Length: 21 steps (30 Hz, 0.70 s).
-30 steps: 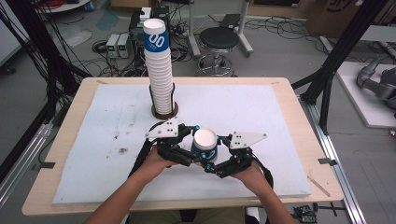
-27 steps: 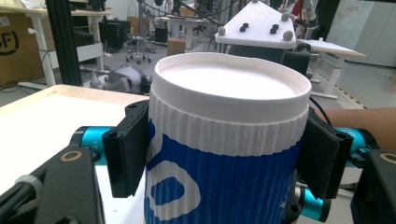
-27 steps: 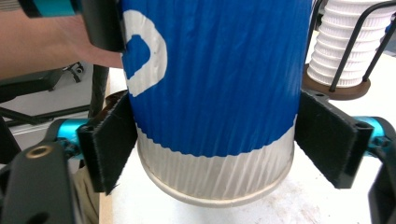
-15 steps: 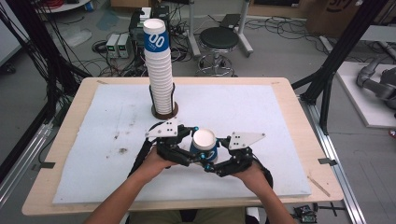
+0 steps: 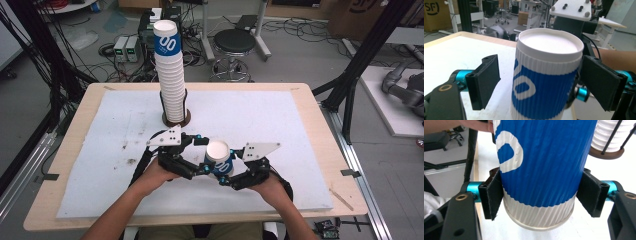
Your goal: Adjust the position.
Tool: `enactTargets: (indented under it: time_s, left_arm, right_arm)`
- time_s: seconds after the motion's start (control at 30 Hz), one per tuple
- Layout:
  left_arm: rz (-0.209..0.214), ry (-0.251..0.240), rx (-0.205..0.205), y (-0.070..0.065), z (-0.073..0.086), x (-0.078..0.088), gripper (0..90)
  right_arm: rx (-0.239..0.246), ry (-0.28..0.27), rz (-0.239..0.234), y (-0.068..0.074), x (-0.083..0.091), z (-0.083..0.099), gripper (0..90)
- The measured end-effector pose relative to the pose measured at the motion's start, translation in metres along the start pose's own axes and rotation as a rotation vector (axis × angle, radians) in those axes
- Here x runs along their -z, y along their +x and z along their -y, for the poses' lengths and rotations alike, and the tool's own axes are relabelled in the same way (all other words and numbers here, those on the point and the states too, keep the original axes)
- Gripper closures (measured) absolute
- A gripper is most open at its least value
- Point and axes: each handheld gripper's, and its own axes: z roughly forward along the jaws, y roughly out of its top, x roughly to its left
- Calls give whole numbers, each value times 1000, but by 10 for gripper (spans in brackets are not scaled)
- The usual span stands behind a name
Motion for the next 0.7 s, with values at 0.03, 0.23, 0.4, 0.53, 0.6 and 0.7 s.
enactTargets:
  time_s: [0.03,0.23,0.4,0.53,0.6,0.7]
  left_arm:
    - [0,2,-4,0,0,2,164]
    - [-10,53,-14,-1,-4,7,164]
    - [-1,98,-43,-2,-10,7,164]
    - [7,132,-43,-1,-13,5,164]
    - [16,151,-49,0,-15,5,164]
    - [26,184,-52,0,-17,3,164]
  right_arm:
    - [5,1,0,-1,0,0,287]
    - [44,35,18,0,5,-3,289]
    - [62,84,21,-3,5,-5,289]
    - [114,147,4,-4,2,-10,289]
    - [140,188,-3,-4,1,-14,289]
    - [172,242,-12,-5,0,-19,289]
